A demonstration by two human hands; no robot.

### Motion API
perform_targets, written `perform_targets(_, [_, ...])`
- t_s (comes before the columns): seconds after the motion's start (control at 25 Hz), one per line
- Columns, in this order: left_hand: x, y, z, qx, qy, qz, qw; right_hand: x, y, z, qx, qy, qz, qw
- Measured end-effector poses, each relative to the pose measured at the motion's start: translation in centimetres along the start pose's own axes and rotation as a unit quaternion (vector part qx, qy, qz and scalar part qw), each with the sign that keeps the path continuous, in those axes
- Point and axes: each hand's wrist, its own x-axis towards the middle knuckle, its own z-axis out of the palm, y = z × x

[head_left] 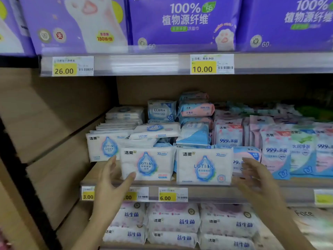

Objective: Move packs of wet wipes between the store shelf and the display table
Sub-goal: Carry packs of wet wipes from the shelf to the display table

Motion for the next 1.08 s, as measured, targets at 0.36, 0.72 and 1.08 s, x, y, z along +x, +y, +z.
perform_targets(0.36, [0.9, -0.3, 2.1, -0.004, 0.0, -0.008, 1.0, 1.4, -0.7, 5.3, -0.047, 0.071, 0.032, 0.996])
perform_targets(0.72, [1.2, 0.5, 0.8, -0.088, -0.072, 0.017, 0.993, 2.4, -0.6, 3.1, 0.076, -0.019, 0.066, 0.995])
perform_targets(1.08, [-1.0, 3.5, -1.9, -0.2, -0.076, -0.014, 0.977, 0.1, -4.5, 1.3, 0.293, -0.055, 0.071, 0.952])
